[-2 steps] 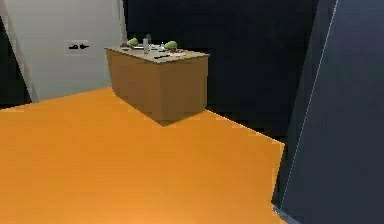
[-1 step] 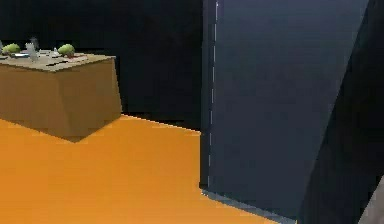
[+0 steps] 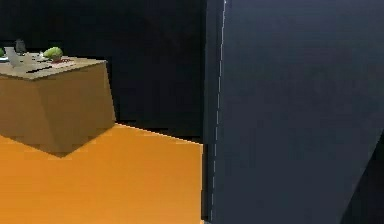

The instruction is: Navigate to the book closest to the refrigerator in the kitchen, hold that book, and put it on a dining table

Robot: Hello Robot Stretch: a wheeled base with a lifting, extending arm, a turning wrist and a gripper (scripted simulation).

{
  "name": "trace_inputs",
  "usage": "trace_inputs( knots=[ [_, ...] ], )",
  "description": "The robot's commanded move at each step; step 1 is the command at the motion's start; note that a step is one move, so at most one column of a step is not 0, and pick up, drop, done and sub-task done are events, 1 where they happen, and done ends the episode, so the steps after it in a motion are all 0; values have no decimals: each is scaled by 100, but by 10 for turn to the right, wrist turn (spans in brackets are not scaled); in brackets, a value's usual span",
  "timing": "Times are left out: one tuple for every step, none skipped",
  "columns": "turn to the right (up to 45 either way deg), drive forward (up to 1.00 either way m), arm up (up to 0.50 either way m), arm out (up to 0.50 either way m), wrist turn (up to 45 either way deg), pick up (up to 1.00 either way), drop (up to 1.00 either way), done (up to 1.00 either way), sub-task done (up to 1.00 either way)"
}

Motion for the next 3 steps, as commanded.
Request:
trace_inputs(
  knots=[
    [300,0,0,0,0,0,0,0,0],
    [0,35,0,0,0,0,0,0,0],
    [-450,0,0,0,0,0,0,0,0]
  ],
)
